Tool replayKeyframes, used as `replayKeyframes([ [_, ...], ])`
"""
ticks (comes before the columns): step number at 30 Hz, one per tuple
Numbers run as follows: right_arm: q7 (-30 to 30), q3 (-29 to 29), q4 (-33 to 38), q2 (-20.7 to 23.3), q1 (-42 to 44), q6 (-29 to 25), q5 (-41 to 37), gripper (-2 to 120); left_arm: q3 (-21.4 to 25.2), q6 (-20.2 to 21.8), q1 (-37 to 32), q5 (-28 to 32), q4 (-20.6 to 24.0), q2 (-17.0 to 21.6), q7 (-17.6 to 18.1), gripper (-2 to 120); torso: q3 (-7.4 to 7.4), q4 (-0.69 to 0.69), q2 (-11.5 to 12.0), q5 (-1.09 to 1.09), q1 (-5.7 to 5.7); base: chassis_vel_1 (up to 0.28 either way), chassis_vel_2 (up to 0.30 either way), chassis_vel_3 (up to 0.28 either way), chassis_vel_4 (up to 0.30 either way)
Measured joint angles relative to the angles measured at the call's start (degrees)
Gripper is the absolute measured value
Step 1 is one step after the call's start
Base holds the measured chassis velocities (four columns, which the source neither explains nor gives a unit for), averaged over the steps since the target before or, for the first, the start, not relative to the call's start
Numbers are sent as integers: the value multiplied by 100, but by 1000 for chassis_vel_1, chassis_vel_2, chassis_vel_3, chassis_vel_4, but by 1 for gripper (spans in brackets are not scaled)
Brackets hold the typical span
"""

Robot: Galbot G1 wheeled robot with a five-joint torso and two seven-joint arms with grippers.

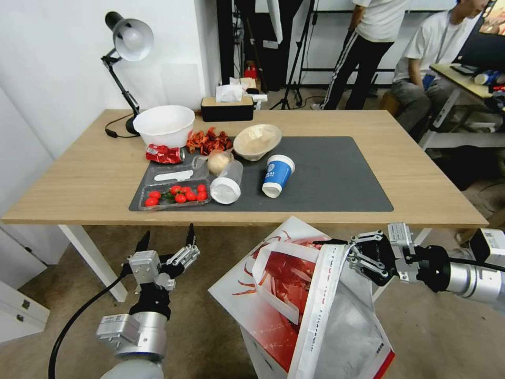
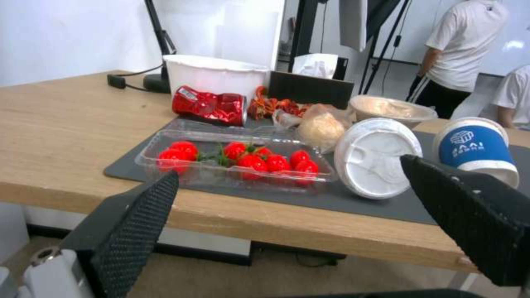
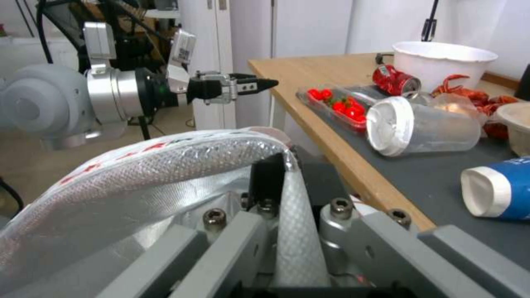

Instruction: Pick up the food delivery bag from the floor and place it on the table.

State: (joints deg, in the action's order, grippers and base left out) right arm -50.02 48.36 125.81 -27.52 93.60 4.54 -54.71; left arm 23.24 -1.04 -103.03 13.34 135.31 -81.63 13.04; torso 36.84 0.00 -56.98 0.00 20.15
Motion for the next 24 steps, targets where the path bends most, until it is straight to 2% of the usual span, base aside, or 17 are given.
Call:
replayKeyframes([
  [15, -2, -2, 15, 15, -8, 4, -7, 0, 17, -9, -6, -15, -9, 5, -15, 100, -22, 0, 39, -1, -17, 0, 0, 0, 0],
  [24, -6, 199, 154, 17, 66, 62, -97, 0, 20, -24, -15, -18, -1, 18, -15, 100, -30, 0, 52, -1, -23, 0, 0, 0, 0],
])
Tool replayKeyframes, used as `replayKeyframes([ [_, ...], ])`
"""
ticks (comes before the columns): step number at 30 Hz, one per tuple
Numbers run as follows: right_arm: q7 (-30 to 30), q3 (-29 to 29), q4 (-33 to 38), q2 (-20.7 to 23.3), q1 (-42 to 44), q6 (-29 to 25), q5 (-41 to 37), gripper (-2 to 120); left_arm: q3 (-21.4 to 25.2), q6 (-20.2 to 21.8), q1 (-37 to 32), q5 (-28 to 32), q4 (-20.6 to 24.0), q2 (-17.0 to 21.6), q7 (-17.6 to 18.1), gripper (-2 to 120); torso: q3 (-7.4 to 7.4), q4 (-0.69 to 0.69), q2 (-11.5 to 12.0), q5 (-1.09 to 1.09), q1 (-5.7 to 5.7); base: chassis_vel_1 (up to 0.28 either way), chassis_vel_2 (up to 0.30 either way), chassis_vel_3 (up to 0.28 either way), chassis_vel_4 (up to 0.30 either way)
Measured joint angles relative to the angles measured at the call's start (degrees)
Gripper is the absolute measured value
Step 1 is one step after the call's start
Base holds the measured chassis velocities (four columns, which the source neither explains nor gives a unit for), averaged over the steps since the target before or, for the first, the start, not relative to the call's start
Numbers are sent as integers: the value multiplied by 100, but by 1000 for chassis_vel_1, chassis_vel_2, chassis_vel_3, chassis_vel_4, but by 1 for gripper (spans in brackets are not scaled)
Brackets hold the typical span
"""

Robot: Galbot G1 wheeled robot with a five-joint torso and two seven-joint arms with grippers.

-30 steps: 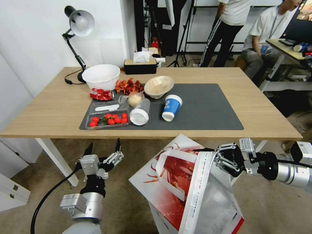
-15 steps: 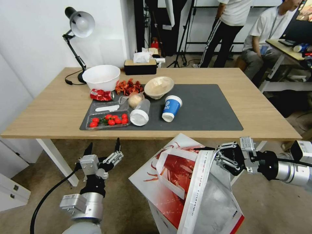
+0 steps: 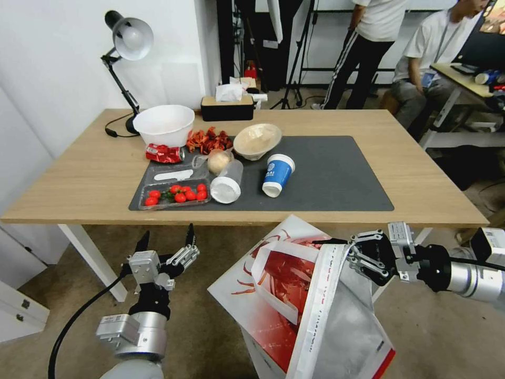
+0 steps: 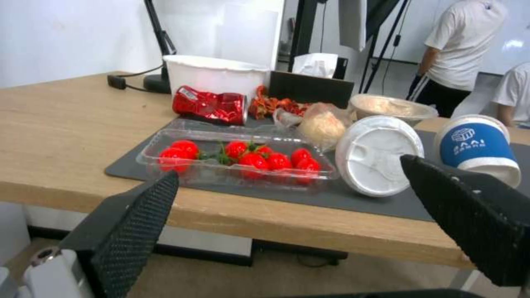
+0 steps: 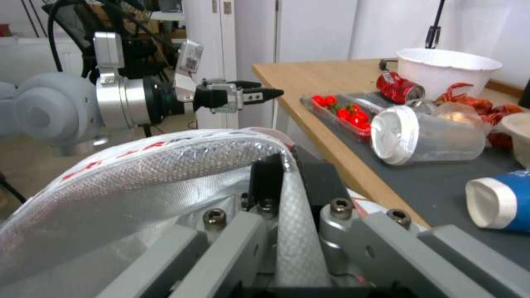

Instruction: Pick up the food delivery bag from the floor and place it on the table.

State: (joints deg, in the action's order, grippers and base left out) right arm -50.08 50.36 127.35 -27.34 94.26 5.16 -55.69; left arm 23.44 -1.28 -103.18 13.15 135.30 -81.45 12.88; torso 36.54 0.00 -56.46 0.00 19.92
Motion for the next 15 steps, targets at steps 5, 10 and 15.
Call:
replayKeyframes([
  [5, 10, 121, 69, 65, -1, 40, -106, 0, 5, -6, -1, 0, 12, -4, 3, 100, -3, 0, 6, 0, -3, 0, 0, 0, 0],
  [10, 76, 206, 134, 106, -19, 67, -220, 0, 5, -24, -4, -1, 19, -8, 12, 100, -6, 0, 10, 0, -5, 0, 0, 0, 0],
  [15, 167, 461, 188, 190, -38, 158, -516, 0, 8, -37, -5, -7, 19, -12, 18, 100, -8, 0, 14, 0, -6, 0, 0, 0, 0],
])
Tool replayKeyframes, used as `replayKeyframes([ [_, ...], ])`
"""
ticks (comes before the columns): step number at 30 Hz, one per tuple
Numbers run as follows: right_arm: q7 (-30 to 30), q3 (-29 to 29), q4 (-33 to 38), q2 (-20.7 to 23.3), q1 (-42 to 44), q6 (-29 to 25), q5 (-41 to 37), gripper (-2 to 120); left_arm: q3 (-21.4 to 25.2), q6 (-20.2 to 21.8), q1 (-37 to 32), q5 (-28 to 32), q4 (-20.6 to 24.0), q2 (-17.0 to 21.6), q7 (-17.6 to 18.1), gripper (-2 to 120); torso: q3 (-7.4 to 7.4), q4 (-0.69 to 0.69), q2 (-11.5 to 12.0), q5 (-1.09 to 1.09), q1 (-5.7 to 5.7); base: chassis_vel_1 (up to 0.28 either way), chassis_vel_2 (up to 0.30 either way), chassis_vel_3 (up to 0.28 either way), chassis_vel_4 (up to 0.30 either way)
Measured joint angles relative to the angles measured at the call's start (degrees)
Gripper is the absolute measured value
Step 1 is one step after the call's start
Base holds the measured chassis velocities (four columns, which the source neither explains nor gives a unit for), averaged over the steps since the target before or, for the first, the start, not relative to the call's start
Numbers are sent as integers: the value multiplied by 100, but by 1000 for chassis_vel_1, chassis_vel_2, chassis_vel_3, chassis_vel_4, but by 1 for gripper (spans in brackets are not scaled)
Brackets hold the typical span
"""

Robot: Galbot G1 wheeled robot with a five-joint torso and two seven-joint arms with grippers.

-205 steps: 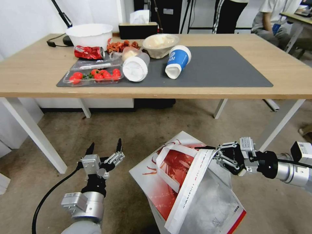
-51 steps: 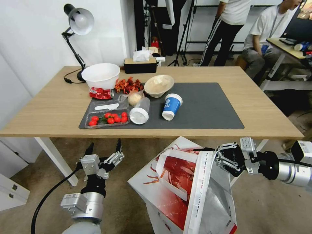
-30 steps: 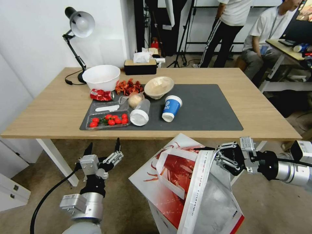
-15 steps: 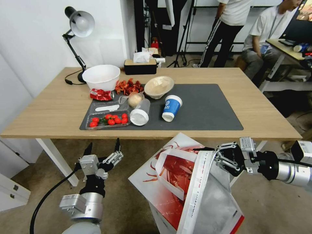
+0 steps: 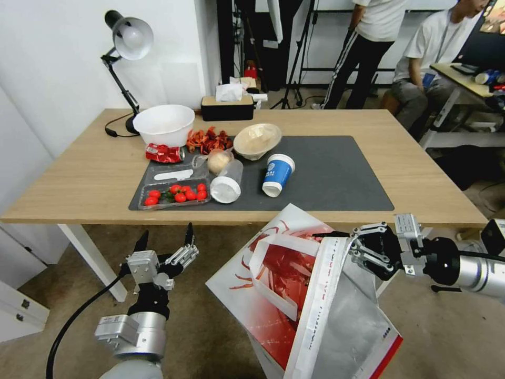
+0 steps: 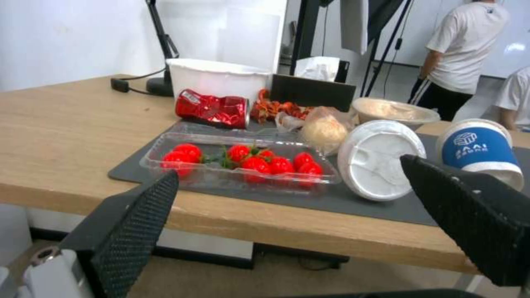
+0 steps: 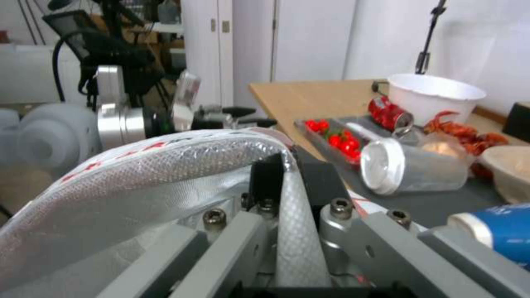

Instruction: Pick up the food delivery bag from the floor and place it on the table.

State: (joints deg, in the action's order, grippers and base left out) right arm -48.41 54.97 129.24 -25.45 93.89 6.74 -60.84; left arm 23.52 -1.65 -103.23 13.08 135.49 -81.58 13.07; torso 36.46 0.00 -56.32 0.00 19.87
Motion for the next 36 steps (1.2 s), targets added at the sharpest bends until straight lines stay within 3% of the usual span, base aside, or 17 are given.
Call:
replayKeyframes([
  [8, 289, 463, -8, 181, -102, 136, -710, 0, 6, -2, 5, -5, 1, 0, 3, 100, -2, 0, 4, 0, -2, 0, 0, 0, 0],
  [12, 784, 692, -131, 321, -220, 194, -1373, 0, 10, -2, 8, -5, 1, 12, 6, 100, -3, 0, 5, 1, -3, 0, 0, 0, 0],
  [15, 1279, 735, -157, 379, -290, 205, -1772, 0, 11, -2, 9, -5, 1, 14, 7, 100, -3, 0, 6, 0, -3, 0, 0, 0, 0],
  [18, 2455, 698, -83, 415, -392, 176, -2390, 0, 14, -2, 11, -3, -1, 28, 15, 100, -4, 0, 7, 0, -3, 0, 0, 0, 0],
  [19, 2455, 698, -83, 415, -392, 176, -2390, 0, 14, -2, 11, -3, -1, 28, 15, 100, -4, 0, 7, 0, -3, 0, 0, 0, 0],
  [22, 3317, 690, -15, 418, -470, 116, -2858, 0, 17, -2, 28, 6, -12, 65, 19, 100, -4, 0, 9, -1, -4, 0, 0, 0, 0],
  [31, 4679, 912, -61, 418, -562, -125, -3708, 0, -11, 21, 92, 25, -77, 159, 26, 100, -5, 0, 10, -1, -4, 0, 0, 0, 0],
  [36, 4983, 994, -84, 418, -585, -215, -3931, 0, -33, 34, 127, 42, -110, 201, 27, 100, -5, 0, 10, -1, -4, 0, 0, 0, 0],
])
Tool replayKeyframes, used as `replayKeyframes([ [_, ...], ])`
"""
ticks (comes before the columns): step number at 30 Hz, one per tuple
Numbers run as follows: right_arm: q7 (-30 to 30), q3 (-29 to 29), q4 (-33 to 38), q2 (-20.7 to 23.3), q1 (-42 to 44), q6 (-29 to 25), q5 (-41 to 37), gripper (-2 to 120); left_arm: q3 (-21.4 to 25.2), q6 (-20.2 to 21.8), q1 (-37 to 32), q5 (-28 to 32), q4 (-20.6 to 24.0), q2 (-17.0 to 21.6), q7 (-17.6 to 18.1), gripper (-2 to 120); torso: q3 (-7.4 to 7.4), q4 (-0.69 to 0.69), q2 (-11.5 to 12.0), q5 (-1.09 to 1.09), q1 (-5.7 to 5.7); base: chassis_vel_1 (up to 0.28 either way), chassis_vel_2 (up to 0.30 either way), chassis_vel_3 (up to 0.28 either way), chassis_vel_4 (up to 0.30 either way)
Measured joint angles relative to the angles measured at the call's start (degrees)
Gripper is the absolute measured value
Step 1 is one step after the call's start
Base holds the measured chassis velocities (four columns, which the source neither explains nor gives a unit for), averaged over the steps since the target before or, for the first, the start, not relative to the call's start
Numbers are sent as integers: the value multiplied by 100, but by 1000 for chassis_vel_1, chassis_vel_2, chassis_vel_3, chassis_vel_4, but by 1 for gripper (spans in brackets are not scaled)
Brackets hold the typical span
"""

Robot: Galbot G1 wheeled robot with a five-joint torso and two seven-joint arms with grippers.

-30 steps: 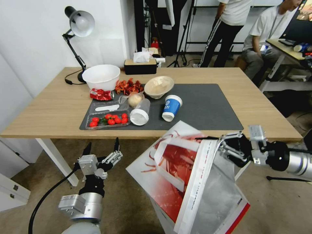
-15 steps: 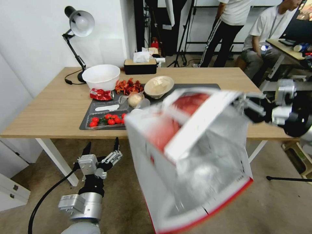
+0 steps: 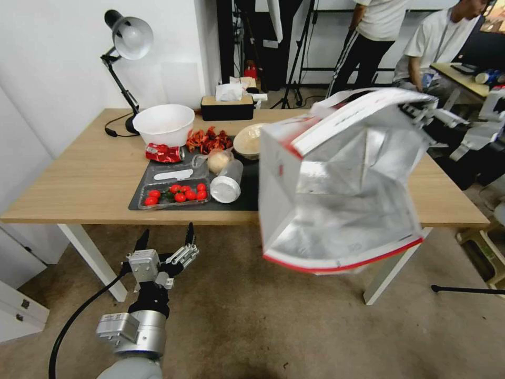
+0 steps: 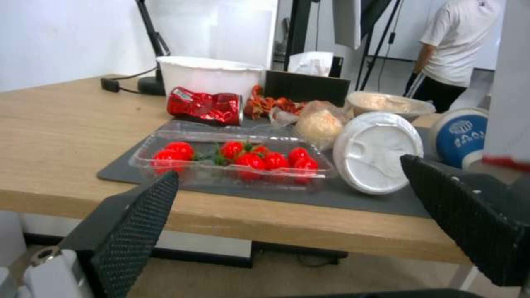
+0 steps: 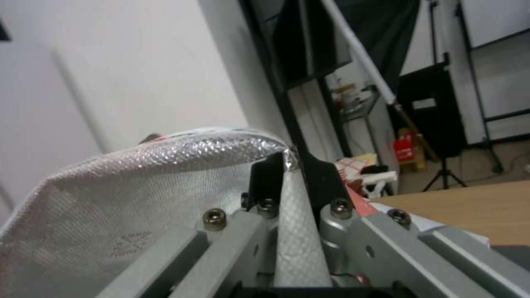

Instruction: Pick up the food delivery bag from the floor and place it on the table.

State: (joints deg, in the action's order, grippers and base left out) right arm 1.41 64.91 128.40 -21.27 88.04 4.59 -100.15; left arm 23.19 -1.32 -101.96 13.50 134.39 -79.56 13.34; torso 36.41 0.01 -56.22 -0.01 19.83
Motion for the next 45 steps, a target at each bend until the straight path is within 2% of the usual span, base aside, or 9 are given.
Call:
replayKeyframes([
  [11, 1023, 165, -90, -95, -105, -180, -735, 0, -58, 53, 147, 138, -90, 222, 5, 100, -1, 0, 1, 0, -1, 0, 0, 0, 0],
  [13, 1407, 113, -89, -129, -179, -199, -878, 0, -65, 83, 192, 195, -122, 302, 10, 100, -1, -1, 1, 2, -1, 0, 0, 0, 0],
  [14, 1407, 113, -89, -129, -179, -199, -878, 0, -65, 83, 192, 195, -122, 302, 10, 100, -1, -1, 1, 2, -1, 0, 0, 0, 0],
  [16, 1909, -66, -100, -150, -362, -190, -994, 0, -63, 92, 206, 225, -129, 349, 18, 100, -1, 0, 1, 1, -1, 0, 0, 0, 0],
  [17, 1909, -66, -100, -150, -362, -190, -994, 0, -63, 92, 206, 225, -129, 349, 18, 100, -1, 0, 1, 1, -1, 0, 0, 0, 0],
  [21, 2625, -269, -138, -187, -575, -3, -1274, 0, -50, 92, 202, 236, -128, 358, 29, 100, -1, 0, 1, 0, -1, 0, 0, 0, 0],
  [22, 2625, -269, -138, -187, -575, -3, -1274, 0, -50, 92, 202, 236, -128, 358, 29, 100, -1, 0, 1, 0, -1, 0, 0, 0, 0],
  [30, 3716, -232, -180, -60, -809, 657, -1947, 0, -59, 91, 192, 219, -129, 346, 30, 100, -1, 0, 1, 1, -1, 0, 0, 0, 0],
  [45, 4412, -345, -274, 150, -983, 1049, -2162, 0, -69, 85, 178, 188, -130, 320, 23, 100, -1, 0, 2, 1, -1, 0, 0, 0, 0],
])
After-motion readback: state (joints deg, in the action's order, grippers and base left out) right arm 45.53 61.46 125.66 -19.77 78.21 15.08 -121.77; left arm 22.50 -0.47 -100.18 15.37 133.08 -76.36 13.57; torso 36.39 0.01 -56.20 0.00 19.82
